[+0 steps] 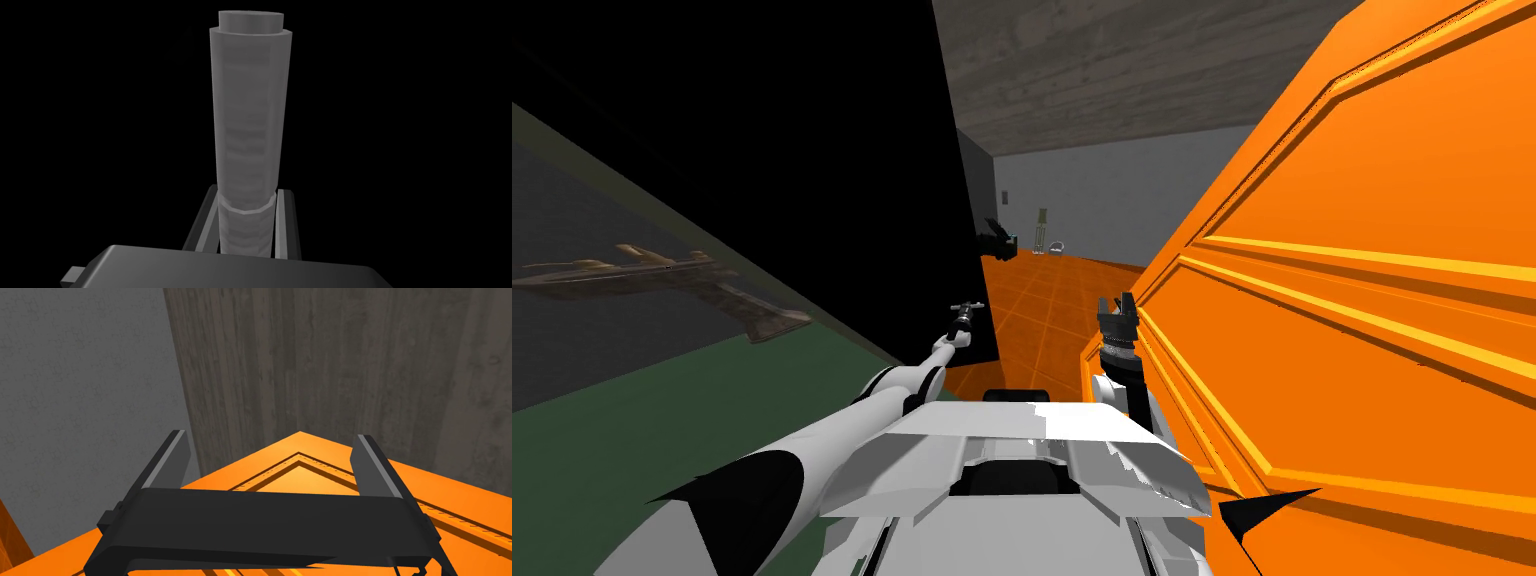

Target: Push the door open

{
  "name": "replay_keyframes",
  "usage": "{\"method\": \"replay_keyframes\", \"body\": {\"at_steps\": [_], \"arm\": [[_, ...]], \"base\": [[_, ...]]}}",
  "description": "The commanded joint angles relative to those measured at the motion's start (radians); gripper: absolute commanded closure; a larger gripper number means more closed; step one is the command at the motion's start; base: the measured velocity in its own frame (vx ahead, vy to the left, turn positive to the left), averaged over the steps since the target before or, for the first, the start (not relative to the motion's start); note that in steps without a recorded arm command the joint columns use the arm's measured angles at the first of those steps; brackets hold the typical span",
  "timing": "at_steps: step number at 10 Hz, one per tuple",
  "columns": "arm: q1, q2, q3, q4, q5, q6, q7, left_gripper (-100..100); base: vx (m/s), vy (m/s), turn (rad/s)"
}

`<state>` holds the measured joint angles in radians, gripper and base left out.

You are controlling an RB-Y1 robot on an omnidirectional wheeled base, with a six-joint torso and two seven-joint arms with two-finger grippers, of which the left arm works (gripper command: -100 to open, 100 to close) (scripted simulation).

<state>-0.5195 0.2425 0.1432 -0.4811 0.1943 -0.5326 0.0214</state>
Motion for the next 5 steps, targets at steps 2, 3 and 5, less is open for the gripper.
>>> {"method": "replay_keyframes", "body": {"at_steps": [2,3,5], "arm": [[-0.003,0.013,0.020,0.004,0.009,-0.005,-0.008,100],[-0.001,0.017,0.026,0.006,0.012,-0.006,-0.010,100],[0.003,0.026,0.041,0.009,0.019,-0.008,-0.016,100]], "base": [[0.156,-0.043,0.032],[0.178,-0.038,0.037],[0.190,-0.046,0.049]]}}
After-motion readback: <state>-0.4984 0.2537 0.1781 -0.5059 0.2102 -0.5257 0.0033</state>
